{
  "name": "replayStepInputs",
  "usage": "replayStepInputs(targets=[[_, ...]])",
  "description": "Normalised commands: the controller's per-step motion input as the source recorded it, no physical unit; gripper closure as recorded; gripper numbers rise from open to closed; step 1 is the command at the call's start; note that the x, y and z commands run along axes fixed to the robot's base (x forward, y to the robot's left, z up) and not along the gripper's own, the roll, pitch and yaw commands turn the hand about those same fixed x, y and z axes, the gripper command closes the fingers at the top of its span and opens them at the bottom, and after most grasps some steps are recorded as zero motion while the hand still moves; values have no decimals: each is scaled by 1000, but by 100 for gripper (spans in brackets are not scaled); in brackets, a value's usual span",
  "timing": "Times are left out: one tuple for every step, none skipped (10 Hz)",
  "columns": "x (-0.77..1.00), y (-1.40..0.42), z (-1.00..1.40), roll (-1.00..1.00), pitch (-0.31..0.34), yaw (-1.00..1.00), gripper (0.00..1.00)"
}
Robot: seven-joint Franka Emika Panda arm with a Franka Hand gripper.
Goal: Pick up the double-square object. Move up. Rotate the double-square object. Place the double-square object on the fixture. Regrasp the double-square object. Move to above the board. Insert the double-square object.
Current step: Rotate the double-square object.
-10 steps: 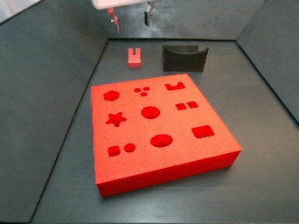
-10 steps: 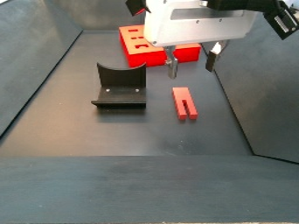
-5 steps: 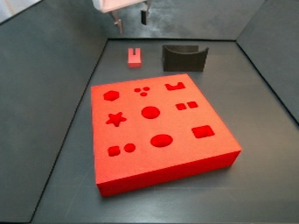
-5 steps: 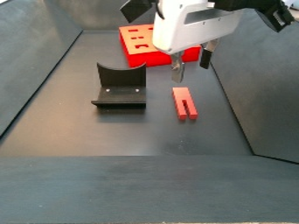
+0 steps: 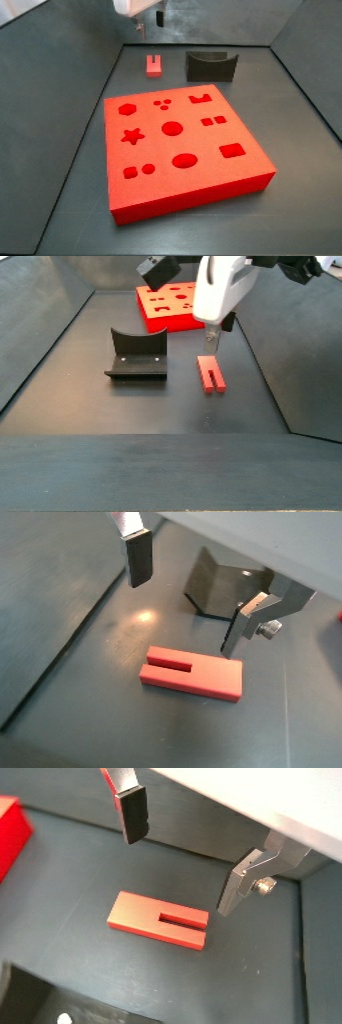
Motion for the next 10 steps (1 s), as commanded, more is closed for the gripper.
replayStepInputs(targets=[[36, 3, -32, 2, -9, 1000, 0], [37, 3, -32, 2, -9, 1000, 0], [37, 3, -31, 2, -10, 1000, 0], [37, 3, -31, 2, -10, 1000, 0], [37, 3, -31, 2, -11, 1000, 0], [37, 3, -31, 2, -11, 1000, 0], [37, 3, -31, 2, -12, 1000, 0], [37, 3, -31, 2, -12, 1000, 0], [37, 3, -30, 2, -13, 1000, 0], [37, 3, -30, 2, -13, 1000, 0]])
